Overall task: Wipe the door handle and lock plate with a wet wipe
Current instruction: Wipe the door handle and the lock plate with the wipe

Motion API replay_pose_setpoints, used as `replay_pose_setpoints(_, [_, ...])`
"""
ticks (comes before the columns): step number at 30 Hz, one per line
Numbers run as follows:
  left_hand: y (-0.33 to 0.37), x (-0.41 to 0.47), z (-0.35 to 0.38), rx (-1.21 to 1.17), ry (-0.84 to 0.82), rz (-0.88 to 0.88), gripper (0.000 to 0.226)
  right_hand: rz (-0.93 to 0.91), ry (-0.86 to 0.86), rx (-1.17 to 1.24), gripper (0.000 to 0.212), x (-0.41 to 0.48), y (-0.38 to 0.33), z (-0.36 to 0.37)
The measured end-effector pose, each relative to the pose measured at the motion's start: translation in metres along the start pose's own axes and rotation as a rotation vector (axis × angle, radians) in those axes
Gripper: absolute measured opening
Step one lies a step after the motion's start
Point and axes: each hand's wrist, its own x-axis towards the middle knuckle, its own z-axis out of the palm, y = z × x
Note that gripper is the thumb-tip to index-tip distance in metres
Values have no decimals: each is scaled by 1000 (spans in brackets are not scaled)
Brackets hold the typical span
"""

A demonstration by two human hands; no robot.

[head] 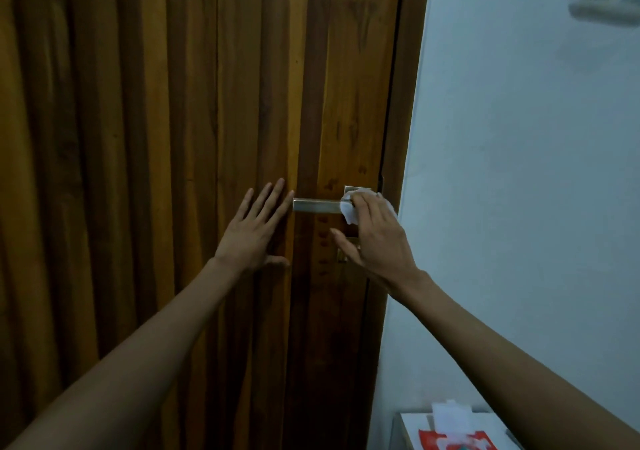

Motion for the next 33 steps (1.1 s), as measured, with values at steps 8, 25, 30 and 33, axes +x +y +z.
replay_pose_setpoints(8, [1, 0, 0, 20, 9, 0, 135, -45, -33, 125, 51, 14, -44, -5])
replay_pose_setpoints(25, [0, 0, -2, -9, -13, 9, 134, -163, -3, 121, 30, 25, -8, -14])
replay_pose_setpoints(30, [2, 0, -5, -6, -24, 7, 134, -80, 13, 259, 25, 18, 6, -29])
replay_pose_setpoints(33, [2, -1, -6, -8, -13, 14, 134, -15, -31, 320, 27, 16, 14, -34])
